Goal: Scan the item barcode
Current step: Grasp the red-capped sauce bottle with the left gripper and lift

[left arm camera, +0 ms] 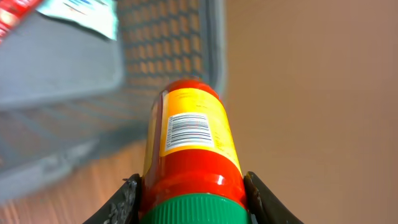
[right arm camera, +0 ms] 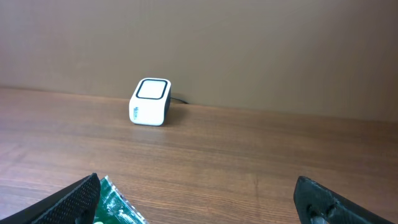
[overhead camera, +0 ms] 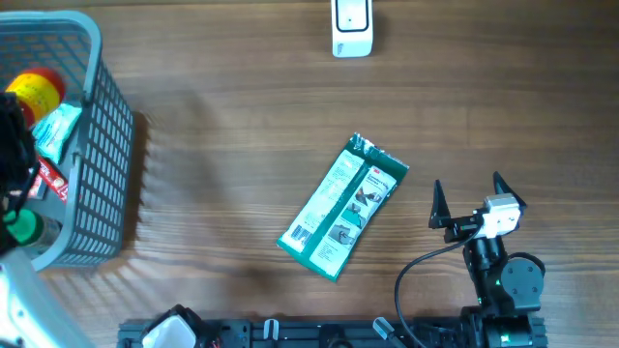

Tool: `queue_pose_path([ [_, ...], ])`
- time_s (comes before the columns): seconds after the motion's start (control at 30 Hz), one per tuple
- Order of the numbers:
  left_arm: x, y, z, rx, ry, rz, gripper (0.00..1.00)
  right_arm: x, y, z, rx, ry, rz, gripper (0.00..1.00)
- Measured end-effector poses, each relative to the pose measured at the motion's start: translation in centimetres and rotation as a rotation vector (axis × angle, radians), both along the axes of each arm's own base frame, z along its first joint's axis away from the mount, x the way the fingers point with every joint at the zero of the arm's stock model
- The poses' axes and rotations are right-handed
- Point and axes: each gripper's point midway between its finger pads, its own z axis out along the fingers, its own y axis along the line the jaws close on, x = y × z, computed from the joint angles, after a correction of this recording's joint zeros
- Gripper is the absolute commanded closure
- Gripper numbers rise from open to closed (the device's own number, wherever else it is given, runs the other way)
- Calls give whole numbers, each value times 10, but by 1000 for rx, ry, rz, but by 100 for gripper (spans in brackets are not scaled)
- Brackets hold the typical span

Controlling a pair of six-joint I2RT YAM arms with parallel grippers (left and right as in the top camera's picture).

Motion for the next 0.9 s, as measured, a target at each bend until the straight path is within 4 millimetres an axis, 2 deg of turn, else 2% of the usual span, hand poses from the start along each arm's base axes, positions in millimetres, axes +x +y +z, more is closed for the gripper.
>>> queue_pose_path([
  [0.07, -3, -16, 10, 5, -35, -47, 64, 0, 0, 0, 0, 0, 0, 0],
  [0.1, -4, -34, 18, 7, -65, -103, 64, 0, 0, 0, 0, 0, 0, 0],
  [0.17, -2, -56, 22, 8, -83, -177, 63, 0, 0, 0, 0, 0, 0, 0],
  [0.33, 6, -125, 20, -12, -71, -418, 61, 0, 0, 0, 0, 0, 0, 0],
  [0.4, 5, -151, 7, -18, -13, -502, 59, 0, 0, 0, 0, 0, 0, 0],
  [0.6, 12, -197, -40, 64, 206, -625, 55, 0, 0, 0, 0, 0, 0, 0],
  [0.67, 18, -212, -57, 111, 277, -660, 55, 0, 0, 0, 0, 0, 0, 0],
  [0.8, 34, -245, -96, 194, 410, -732, 61, 0, 0, 0, 0, 0, 0, 0],
  [0.9, 45, -262, -126, 230, 508, -767, 57, 0, 0, 0, 0, 0, 0, 0],
])
